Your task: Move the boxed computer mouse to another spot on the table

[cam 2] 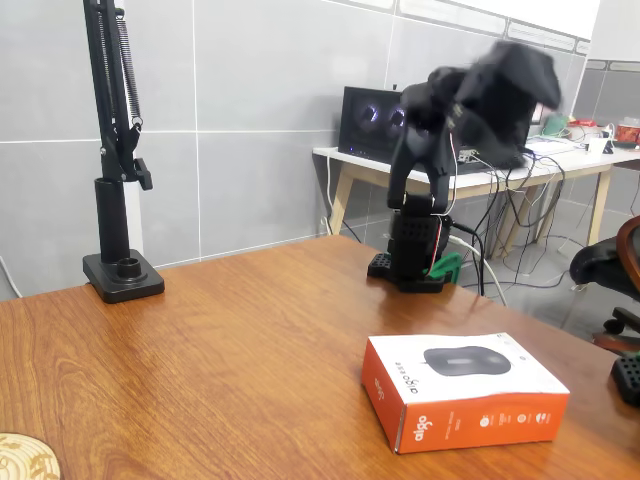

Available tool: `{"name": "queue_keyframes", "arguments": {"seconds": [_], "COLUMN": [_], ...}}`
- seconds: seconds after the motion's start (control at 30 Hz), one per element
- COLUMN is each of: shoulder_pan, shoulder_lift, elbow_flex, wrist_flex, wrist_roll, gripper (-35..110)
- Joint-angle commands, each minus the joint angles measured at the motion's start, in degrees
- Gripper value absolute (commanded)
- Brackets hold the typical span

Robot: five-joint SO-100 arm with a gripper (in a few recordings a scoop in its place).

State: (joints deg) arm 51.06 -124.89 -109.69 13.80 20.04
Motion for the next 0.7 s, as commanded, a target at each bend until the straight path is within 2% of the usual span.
{"name": "queue_keyframes", "arguments": {"seconds": [0.0, 0.13, 0.2, 0.37, 0.47, 0.57, 0.67], "shoulder_pan": [0.53, -0.35, -0.70, -0.62, 0.18, 0.62, 1.14], "shoulder_lift": [-5.27, -5.45, -3.96, -0.53, -0.18, 1.14, 4.92], "elbow_flex": [-0.62, 0.88, 1.76, -2.37, 0.00, 0.53, 3.08], "wrist_flex": [6.94, 12.04, 13.18, 5.80, 13.62, 14.85, 17.40], "wrist_roll": [-1.14, -1.76, -2.55, -4.13, -5.54, -5.89, -5.80], "gripper": [29, 48, 53, 69, 71, 70, 81]}}
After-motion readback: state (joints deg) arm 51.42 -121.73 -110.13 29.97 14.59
